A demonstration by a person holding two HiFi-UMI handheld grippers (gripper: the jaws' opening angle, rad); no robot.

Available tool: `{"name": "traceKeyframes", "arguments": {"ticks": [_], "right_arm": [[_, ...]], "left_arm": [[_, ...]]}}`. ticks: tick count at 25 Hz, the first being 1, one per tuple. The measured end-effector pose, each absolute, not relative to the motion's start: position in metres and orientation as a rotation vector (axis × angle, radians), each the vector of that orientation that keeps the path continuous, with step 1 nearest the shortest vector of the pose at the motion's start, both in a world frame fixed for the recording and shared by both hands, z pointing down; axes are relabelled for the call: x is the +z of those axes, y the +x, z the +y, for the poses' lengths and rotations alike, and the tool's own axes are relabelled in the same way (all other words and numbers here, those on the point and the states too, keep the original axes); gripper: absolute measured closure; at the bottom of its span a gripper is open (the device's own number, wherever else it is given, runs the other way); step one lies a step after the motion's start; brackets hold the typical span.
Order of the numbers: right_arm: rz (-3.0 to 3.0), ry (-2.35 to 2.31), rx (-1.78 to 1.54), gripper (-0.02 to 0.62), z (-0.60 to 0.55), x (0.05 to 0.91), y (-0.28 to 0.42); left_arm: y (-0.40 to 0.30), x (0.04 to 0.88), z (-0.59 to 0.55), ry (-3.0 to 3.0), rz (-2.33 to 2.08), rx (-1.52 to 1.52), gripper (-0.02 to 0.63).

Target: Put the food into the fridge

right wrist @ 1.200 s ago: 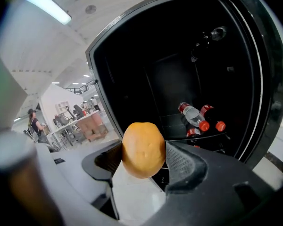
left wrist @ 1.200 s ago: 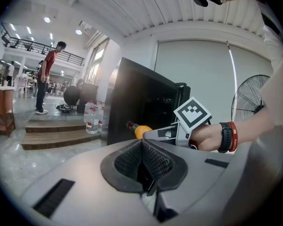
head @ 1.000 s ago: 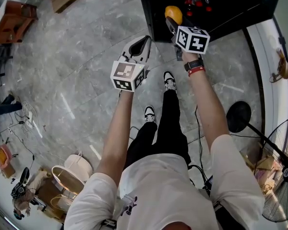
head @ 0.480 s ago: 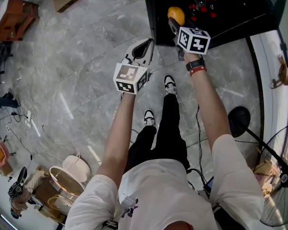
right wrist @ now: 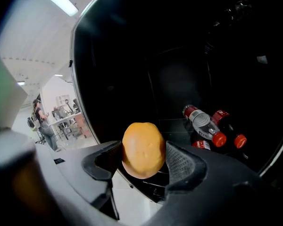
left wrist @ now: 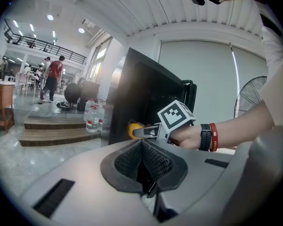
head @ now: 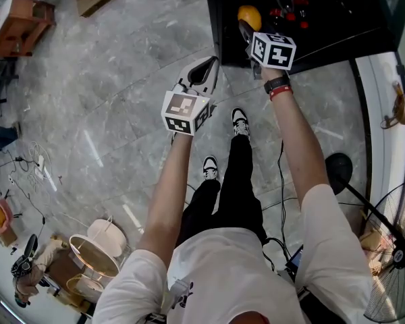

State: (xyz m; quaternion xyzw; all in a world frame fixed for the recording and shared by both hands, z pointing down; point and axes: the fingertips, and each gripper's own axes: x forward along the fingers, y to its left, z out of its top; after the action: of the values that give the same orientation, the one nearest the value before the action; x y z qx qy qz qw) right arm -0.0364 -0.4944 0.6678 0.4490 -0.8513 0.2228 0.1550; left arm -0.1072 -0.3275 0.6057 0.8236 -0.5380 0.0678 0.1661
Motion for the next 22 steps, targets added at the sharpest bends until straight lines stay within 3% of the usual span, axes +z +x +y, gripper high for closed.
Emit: {"name": "traceKeyframes", "arguments": {"ticks": [22], "right_arm": [[-2.405, 1.295, 0.537, 0.293, -0.559, 0.699, -0.041]], "left_arm": [[-0.109, 0.622, -0.365, 2.366, -1.551, 0.180, 0.586]]}}
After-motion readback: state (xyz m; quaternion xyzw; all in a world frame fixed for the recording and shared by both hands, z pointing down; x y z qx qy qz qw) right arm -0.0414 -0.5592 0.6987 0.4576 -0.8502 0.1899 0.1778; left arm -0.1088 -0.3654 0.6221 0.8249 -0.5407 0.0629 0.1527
